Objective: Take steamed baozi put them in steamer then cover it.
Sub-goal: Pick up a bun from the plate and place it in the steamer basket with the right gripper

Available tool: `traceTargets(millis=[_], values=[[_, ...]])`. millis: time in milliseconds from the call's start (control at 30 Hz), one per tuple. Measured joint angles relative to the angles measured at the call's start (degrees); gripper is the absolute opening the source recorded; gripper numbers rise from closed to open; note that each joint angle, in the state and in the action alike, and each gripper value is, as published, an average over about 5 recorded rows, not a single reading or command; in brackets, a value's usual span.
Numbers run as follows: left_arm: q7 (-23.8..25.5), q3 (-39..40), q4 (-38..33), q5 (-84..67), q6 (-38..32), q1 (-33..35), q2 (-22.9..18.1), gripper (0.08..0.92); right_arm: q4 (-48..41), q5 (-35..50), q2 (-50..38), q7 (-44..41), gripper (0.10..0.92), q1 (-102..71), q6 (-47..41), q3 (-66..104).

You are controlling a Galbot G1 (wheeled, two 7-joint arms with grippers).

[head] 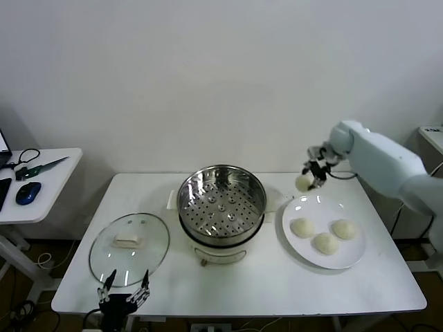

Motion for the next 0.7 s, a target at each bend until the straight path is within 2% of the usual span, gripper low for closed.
traceTargets(millis=[167, 333, 500, 700], values=[[0.0, 0.09, -0.13, 0.02, 0.0, -0.2, 0.2, 0.823, 10.83, 2.13, 3.03, -0.13, 0.619, 8.41, 5.47, -4.92], [0.04, 0.31, -0.54, 0.02, 0.12, -0.25, 0.23, 0.823, 17.99, 0.25, 6.76, 0.76, 0.619, 11.5, 10.09, -7.54], [0.1, 0.22, -1.19, 0.03, 0.39, -0.04, 0.31, 0.823, 20.11, -5.47, 10.34, 2.29, 0.619, 10.4, 14.16, -8.3], [0.15, 0.06, -1.57, 0.03, 0.56, 0.03, 0.31, 0.823, 18.19, -12.63, 14.33, 3.52, 0.619, 6.58, 17.61, -7.99]])
